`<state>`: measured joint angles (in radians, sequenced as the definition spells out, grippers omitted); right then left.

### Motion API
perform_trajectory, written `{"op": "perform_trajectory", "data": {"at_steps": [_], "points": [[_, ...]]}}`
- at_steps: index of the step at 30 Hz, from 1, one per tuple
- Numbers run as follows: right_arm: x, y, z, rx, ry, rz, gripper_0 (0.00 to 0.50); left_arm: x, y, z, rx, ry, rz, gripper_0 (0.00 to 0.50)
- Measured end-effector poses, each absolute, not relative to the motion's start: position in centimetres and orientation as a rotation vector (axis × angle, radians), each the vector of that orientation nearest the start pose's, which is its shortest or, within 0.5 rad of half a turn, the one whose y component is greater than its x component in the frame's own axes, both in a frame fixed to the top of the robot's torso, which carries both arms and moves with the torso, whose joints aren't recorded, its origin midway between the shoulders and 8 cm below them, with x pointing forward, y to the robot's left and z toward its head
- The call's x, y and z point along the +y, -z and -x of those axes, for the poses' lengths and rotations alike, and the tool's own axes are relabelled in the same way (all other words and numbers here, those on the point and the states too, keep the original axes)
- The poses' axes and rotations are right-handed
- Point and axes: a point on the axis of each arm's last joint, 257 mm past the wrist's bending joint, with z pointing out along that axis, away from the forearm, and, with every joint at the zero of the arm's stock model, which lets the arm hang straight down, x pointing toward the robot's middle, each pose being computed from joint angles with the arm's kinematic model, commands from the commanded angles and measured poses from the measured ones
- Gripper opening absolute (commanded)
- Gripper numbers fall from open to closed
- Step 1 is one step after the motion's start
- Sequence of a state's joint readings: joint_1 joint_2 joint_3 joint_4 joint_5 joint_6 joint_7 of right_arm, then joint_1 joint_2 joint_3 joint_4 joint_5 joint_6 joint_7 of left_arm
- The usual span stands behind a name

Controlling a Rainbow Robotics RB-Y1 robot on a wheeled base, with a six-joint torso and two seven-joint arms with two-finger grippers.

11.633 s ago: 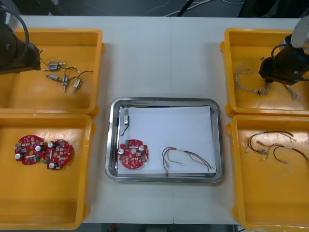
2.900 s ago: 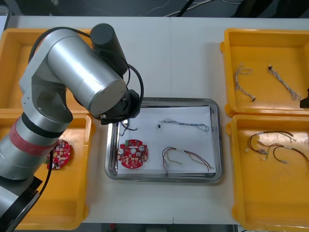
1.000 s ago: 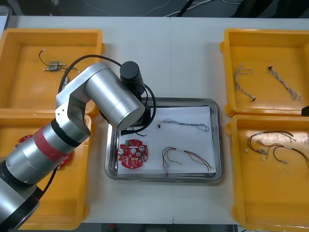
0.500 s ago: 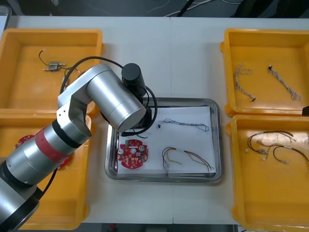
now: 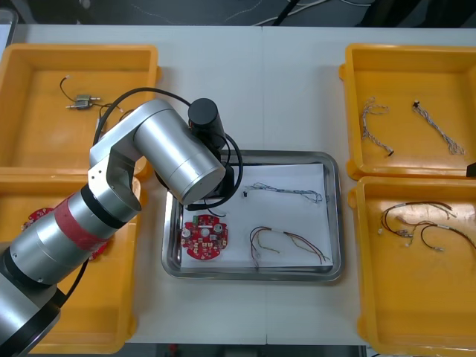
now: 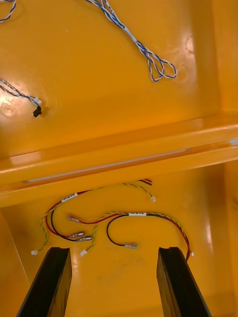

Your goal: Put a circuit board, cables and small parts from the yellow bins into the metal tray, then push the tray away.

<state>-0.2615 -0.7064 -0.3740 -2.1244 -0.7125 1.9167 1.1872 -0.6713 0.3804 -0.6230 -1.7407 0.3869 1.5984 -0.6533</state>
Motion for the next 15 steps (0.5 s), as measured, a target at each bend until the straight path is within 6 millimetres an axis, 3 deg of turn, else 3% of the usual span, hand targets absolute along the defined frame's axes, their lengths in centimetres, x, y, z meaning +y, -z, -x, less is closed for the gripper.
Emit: {"op": "perform_trajectory", "data": {"at_steps": [10,15], "points": [[-39.4,13.7,-40.7,2.555,-0.008,-0.310,0.500,7.8,25.8,-47.3,2.637,0.088,0.054,0.500],[-39.4,13.7,-40.7,2.555,-0.008,-0.309,0.500,8.0,24.0,-46.0,2.672,0.109,0.070,0.500]]}}
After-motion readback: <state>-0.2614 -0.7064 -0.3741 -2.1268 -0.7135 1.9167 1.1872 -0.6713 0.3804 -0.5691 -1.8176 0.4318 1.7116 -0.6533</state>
